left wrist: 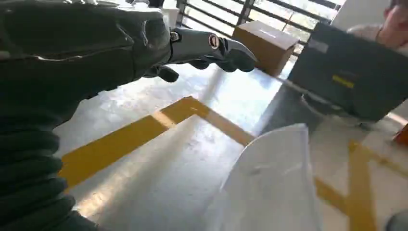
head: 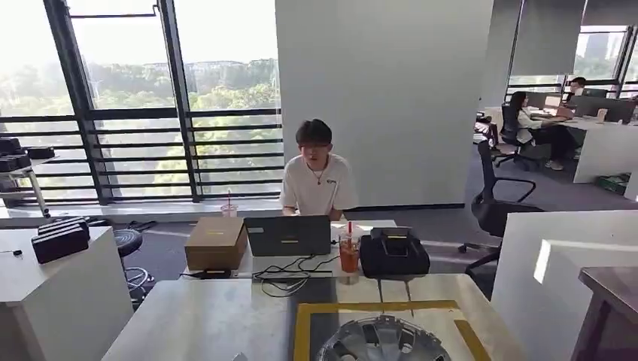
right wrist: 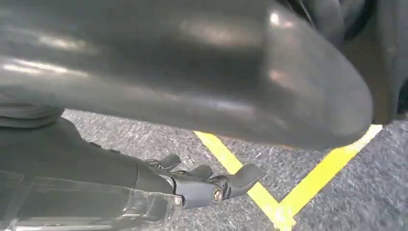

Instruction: Take the parts from the cabinet and place them on the table.

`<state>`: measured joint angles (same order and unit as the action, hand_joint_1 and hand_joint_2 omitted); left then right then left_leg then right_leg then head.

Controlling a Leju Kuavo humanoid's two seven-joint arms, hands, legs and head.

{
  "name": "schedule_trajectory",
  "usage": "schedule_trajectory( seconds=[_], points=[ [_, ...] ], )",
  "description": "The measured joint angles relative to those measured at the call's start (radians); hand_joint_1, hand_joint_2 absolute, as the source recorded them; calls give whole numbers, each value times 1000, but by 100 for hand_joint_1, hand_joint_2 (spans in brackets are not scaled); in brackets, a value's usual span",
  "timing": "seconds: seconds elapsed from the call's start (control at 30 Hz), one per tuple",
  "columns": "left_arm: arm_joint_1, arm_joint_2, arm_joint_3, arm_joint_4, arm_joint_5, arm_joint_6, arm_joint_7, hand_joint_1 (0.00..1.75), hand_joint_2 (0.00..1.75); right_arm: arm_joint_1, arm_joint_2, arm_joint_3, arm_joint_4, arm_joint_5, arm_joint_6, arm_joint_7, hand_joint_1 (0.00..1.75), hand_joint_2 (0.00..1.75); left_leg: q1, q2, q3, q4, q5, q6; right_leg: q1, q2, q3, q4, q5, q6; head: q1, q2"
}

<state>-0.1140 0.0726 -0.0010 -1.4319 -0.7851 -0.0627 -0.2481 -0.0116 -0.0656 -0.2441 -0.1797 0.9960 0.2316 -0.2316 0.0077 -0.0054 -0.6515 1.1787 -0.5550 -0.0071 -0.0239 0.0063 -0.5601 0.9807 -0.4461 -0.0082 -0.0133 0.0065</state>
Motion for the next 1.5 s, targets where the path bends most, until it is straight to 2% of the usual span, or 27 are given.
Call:
schedule_trajectory(
  seconds=[0.07,0.1,0.17,0.2,0.23,0.27,0.37,0.4,0.43,0.53,0.57,0.6,0.63,0.7,0.73,0.77,0.9,0.97,1.0,1.07,1.1,1.17,1.23,1.27,1.4,1.43,1.5],
  points=[
    [35,-47,72,-71,358,-98,-80,0,0,5,0,0,0,-3,0,0,0,0,3,0,-66,137,-42,-5,1,0,0,0,-1,0,-2,0],
    [48,-64,93,-96,489,-139,-99,0,0,6,0,0,0,-6,1,2,0,0,4,0,-65,131,-29,-5,1,0,1,1,-1,0,-2,0],
    [65,-91,135,-162,757,-218,-121,0,0,7,0,0,0,-7,2,2,0,0,5,1,0,-6,49,-2,0,1,3,1,-1,0,-3,0],
    [69,-100,149,-186,818,-235,-126,0,0,6,0,0,0,-8,2,2,0,0,5,2,48,-99,90,2,1,1,6,1,-2,1,-3,0],
    [72,-107,160,-214,865,-250,-132,0,0,6,1,0,0,-9,3,2,0,0,3,4,86,-172,106,9,1,1,7,0,-3,5,-4,0],
    [82,-110,162,-239,904,-268,-149,0,0,5,3,0,0,-9,3,2,0,0,-3,3,93,-188,94,12,11,1,3,3,-6,10,-4,0],
    [119,-110,157,-321,1000,-311,-198,0,0,8,3,0,0,-9,0,2,0,0,-9,2,89,-184,95,26,6,1,5,-5,-2,28,-3,0],
    [127,-109,152,-353,1006,-316,-204,0,0,9,4,0,0,-9,-3,1,0,0,1,2,103,-199,107,39,7,-1,4,-1,-6,34,-2,0],
    [134,-108,144,-375,1005,-318,-205,0,0,10,5,0,0,-9,-6,0,0,0,1,4,103,-203,114,43,6,-2,-6,22,-24,33,-1,0],
    [163,-100,121,-446,966,-320,-206,0,0,11,5,0,0,-9,-9,-3,0,0,-3,5,93,-201,120,53,6,-2,-104,249,-137,19,4,0],
    [179,-97,113,-462,946,-313,-208,0,0,14,5,0,0,-9,-9,-5,0,0,-5,6,90,-201,121,54,6,-2,-133,316,-160,21,5,0],
    [197,-94,103,-475,932,-312,-210,0,0,16,6,0,0,-9,-9,-5,0,0,-7,6,88,-200,122,55,6,-2,-135,327,-159,28,5,0],
    [211,-92,98,-485,922,-311,-213,0,0,19,6,0,0,-9,-8,-5,0,0,-7,5,87,-198,123,54,6,-2,-108,285,-140,35,6,0],
    [232,-89,88,-501,910,-310,-218,0,0,22,6,0,0,-8,-7,-5,0,0,-7,3,85,-194,124,52,6,-3,-8,102,-76,48,7,0],
    [240,-88,85,-509,907,-309,-220,0,0,21,6,0,0,-9,-7,-5,0,0,-8,2,84,-189,125,49,6,-3,45,10,-52,48,8,0],
    [247,-86,82,-515,905,-308,-221,0,0,21,7,0,0,-9,-7,-5,0,0,-17,2,82,-185,124,43,11,-2,46,1,-43,34,8,0],
    [272,-77,76,-519,901,-297,-223,0,0,22,3,0,0,-18,-21,-7,0,0,-13,2,76,-184,137,22,9,-2,31,-3,-24,8,4,0],
    [280,-69,76,-519,900,-290,-225,0,0,21,-2,0,0,-22,-28,-9,0,0,-6,3,53,-129,65,8,4,-6,23,-4,-11,-7,0,0],
    [281,-67,75,-519,900,-287,-226,0,0,21,-4,0,0,-24,-29,-9,0,0,-3,3,23,-47,6,2,4,-7,14,-4,-3,-7,0,0],
    [289,-65,75,-519,898,-281,-226,0,0,21,-6,0,0,-26,-30,-10,0,0,2,3,-30,113,-74,-5,6,-8,-9,-1,14,-8,-3,0],
    [293,-65,75,-519,898,-281,-226,0,0,22,-8,0,0,-25,-30,-10,0,0,3,3,-30,140,-82,-5,7,-8,-20,-1,21,-5,-3,0],
    [294,-63,75,-518,898,-280,-226,0,0,22,-9,0,0,-26,-30,-10,0,0,3,4,45,45,-45,-3,7,-8,-39,2,35,-2,-4,0],
    [293,-60,75,-518,895,-278,-226,0,0,21,-10,0,0,-26,-30,-10,0,0,3,4,179,-154,17,5,7,-7,-49,2,49,3,-6,0],
    [291,-60,75,-519,886,-272,-225,0,0,21,-10,0,0,-26,-30,-10,0,0,-1,3,205,-213,6,10,9,-7,-52,2,57,9,-7,0],
    [296,-61,77,-520,844,-254,-211,0,0,22,-12,0,0,-26,-14,3,0,0,-17,3,182,-207,42,39,7,-7,-55,-12,89,39,-7,0],
    [296,-62,77,-518,832,-252,-210,0,0,22,-15,0,1,-26,-8,7,0,0,-5,6,173,-217,64,49,4,-8,-65,-2,82,39,-5,0],
    [300,-62,77,-511,803,-247,-205,0,0,23,-16,-1,1,-26,-7,11,0,0,-7,7,144,-217,86,63,6,-6,-101,83,-19,22,-3,0]
  ],
)
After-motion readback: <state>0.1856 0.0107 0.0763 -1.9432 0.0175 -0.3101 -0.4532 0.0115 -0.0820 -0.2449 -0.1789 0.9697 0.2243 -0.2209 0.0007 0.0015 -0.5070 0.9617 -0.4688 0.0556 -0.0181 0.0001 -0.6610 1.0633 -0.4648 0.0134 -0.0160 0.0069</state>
